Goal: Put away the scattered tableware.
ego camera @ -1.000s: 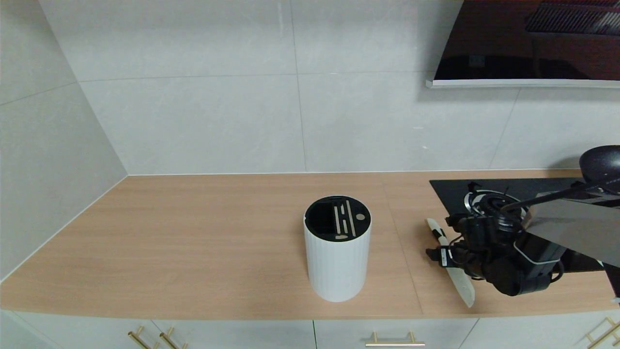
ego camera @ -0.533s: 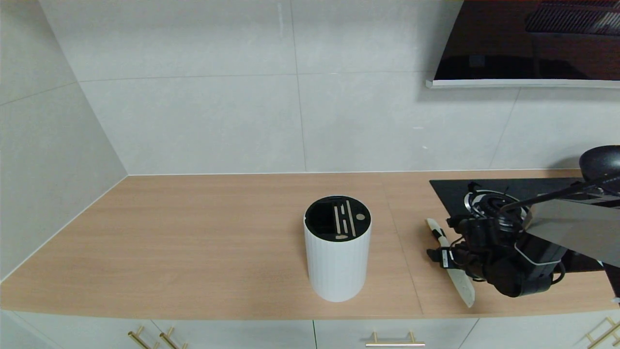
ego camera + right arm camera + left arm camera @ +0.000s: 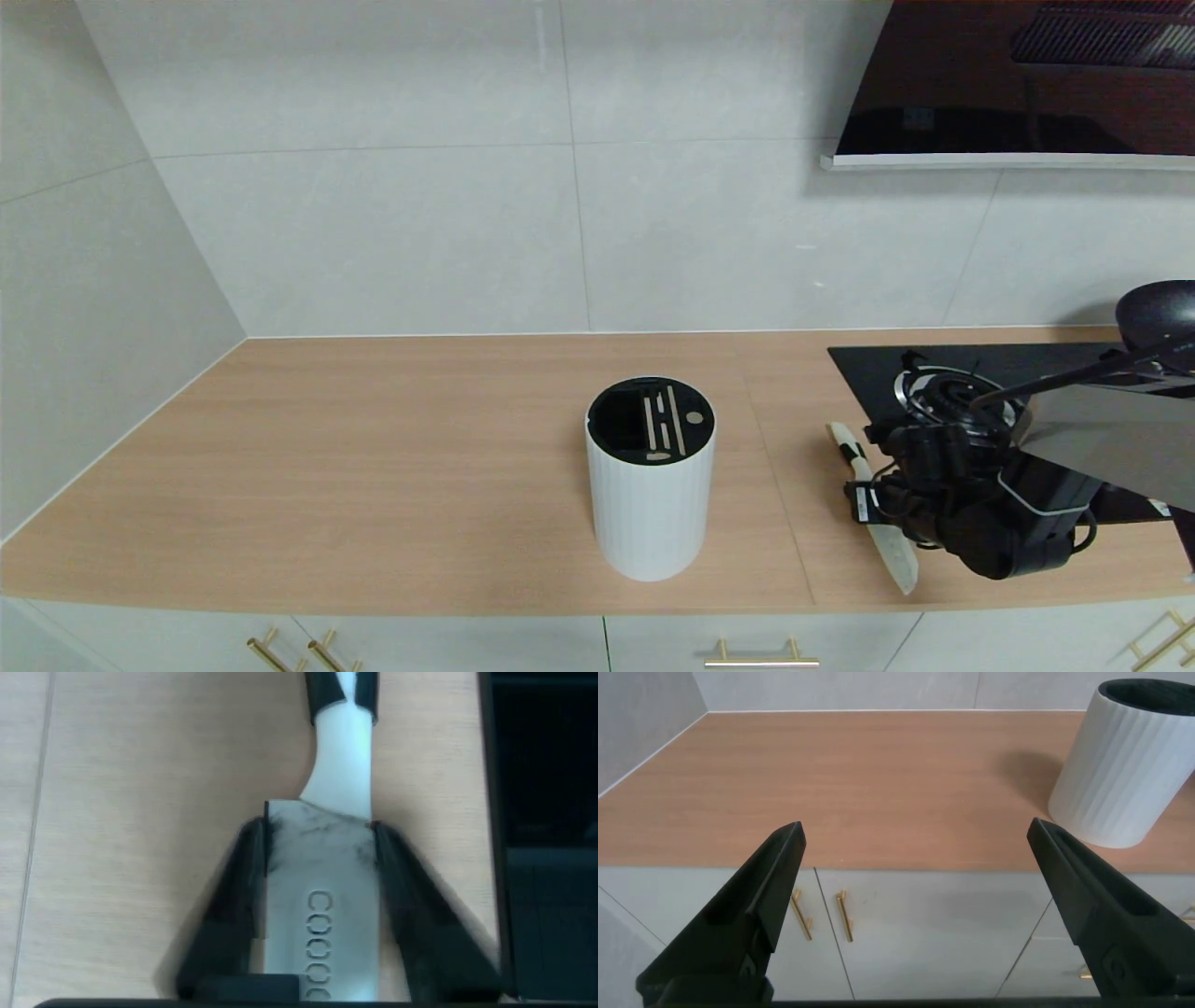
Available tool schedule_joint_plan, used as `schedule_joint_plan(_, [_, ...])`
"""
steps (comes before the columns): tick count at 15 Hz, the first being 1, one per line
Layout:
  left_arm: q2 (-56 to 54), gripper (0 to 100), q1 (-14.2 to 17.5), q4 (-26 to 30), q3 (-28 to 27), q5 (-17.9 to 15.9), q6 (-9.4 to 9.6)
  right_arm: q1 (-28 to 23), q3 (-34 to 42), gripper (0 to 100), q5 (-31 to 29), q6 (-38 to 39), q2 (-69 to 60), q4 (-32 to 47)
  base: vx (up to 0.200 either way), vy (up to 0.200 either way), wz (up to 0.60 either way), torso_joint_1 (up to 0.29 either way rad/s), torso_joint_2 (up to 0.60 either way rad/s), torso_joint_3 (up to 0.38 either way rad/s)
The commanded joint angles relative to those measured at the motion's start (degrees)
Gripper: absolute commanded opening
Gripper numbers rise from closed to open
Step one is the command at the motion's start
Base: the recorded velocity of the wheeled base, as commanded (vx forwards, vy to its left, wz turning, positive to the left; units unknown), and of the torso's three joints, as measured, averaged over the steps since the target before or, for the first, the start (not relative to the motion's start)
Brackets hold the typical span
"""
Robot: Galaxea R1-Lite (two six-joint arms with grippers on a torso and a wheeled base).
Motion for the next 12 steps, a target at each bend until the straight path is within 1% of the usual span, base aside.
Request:
schedule_joint_plan(1, [0.0,100,0.02,0.01,0.0,0.01,-0.04,0.04,0.14,0,0.0,0.01,0.07,0.22,0.0,0.0,0.0,0.0,0.0,0.0])
schedule_joint_plan(5, [0.0,100,0.02,0.01,0.0,0.01,0.04,0.04,0.14,0,0.0,0.01,-0.55,0.13,0.0,0.0,0.0,0.0,0.0,0.0])
schedule_joint_plan(8, [0.0,100,0.02,0.01,0.0,0.01,0.13,0.04,1.37,0,0.18,0.1,-5.21,0.13,0.0,0.0,0.0,0.0,0.0,0.0])
schedule_joint_plan(11, [0.0,100,0.02,-0.07,0.0,-0.08,0.75,0.12,2.86,0,0.27,-0.07,-12.85,0.05,0.0,0.0,0.0,0.0,0.0,0.0])
schedule_joint_plan(12, [0.0,100,0.02,-0.07,-1.41,-1.13,1.19,0.21,2.68,0,0.27,-0.07,-15.4,0.05,0.0,0.0,0.0,0.0,0.0,0.0])
